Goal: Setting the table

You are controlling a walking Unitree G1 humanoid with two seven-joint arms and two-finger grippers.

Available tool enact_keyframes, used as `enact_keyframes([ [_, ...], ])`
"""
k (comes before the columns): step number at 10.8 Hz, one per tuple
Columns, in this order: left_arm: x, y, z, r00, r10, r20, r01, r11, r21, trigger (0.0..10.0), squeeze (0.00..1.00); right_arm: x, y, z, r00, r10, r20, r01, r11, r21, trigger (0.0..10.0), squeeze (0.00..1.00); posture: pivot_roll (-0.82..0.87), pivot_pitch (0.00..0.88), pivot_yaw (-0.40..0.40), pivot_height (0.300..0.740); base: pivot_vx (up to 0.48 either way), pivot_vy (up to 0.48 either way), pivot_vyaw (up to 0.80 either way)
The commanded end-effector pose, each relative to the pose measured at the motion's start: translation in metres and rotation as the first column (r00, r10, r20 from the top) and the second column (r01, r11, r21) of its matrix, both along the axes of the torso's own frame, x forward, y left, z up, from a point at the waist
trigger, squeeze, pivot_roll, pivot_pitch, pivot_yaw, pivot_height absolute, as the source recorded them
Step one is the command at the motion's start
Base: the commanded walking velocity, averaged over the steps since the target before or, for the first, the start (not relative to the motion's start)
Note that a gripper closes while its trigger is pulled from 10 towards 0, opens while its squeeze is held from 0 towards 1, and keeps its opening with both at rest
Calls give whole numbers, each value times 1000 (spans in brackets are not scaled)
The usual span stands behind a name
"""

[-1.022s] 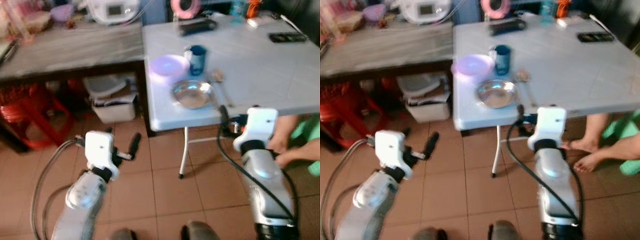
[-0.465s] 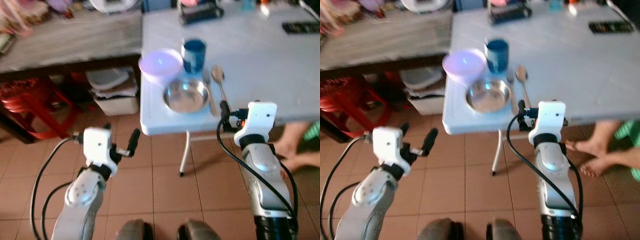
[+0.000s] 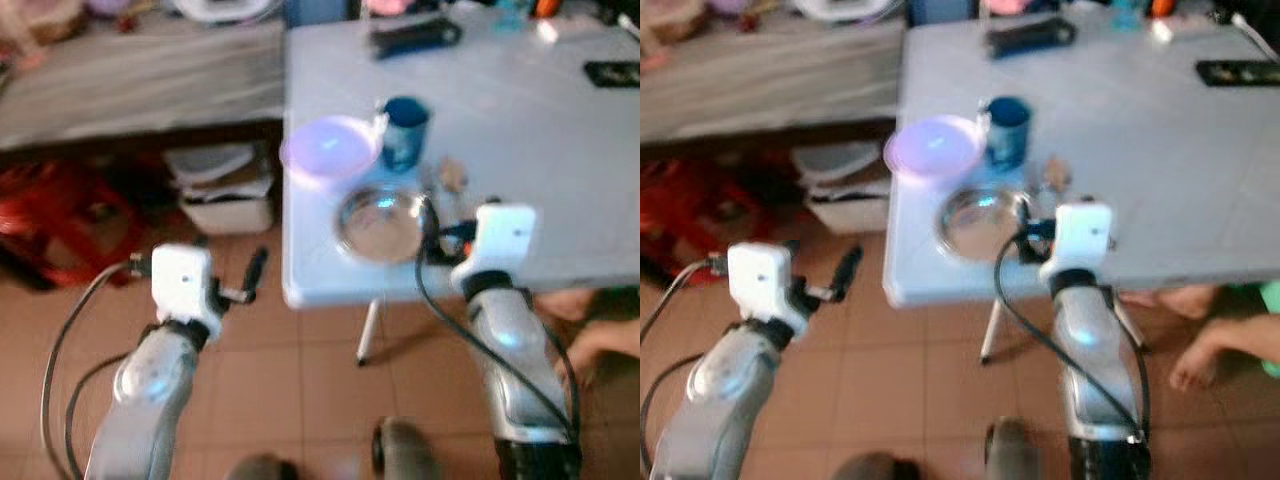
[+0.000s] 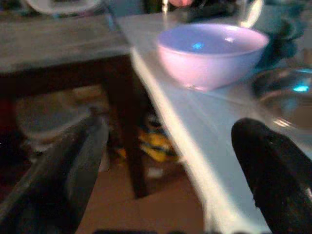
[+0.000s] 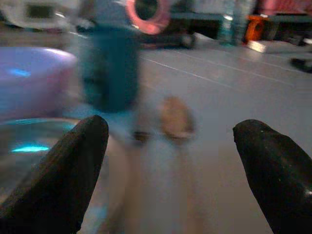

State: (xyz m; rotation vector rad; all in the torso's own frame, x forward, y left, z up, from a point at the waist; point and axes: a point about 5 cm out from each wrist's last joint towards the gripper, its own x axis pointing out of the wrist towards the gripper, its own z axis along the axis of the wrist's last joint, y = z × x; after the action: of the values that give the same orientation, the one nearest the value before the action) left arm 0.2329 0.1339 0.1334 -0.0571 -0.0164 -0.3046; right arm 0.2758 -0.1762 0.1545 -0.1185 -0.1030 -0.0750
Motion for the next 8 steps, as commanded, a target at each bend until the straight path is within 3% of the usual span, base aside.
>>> enact_keyframes([
  [1, -3, 10, 0, 1000, 17, -2, -17, 1000, 17, 10000, 0, 0, 11, 6, 999, 28, 30, -29, 1000, 11, 10000, 0, -26, 126, 107, 740, 0, 0, 0],
  [3, -5, 9, 0, 1000, 16, -4, -16, 1000, 22, 10000, 0, -1, 11, 5, 999, 43, 17, -44, 999, 8, 10000, 0, -19, 133, 92, 740, 0, 0, 0],
  [8, -11, 13, 0, 999, 32, -9, -32, 999, 32, 10000, 0, -7, -9, -7, 998, 0, -67, 3, 999, 38, 10000, 0, -20, 168, 87, 740, 0, 0, 0],
])
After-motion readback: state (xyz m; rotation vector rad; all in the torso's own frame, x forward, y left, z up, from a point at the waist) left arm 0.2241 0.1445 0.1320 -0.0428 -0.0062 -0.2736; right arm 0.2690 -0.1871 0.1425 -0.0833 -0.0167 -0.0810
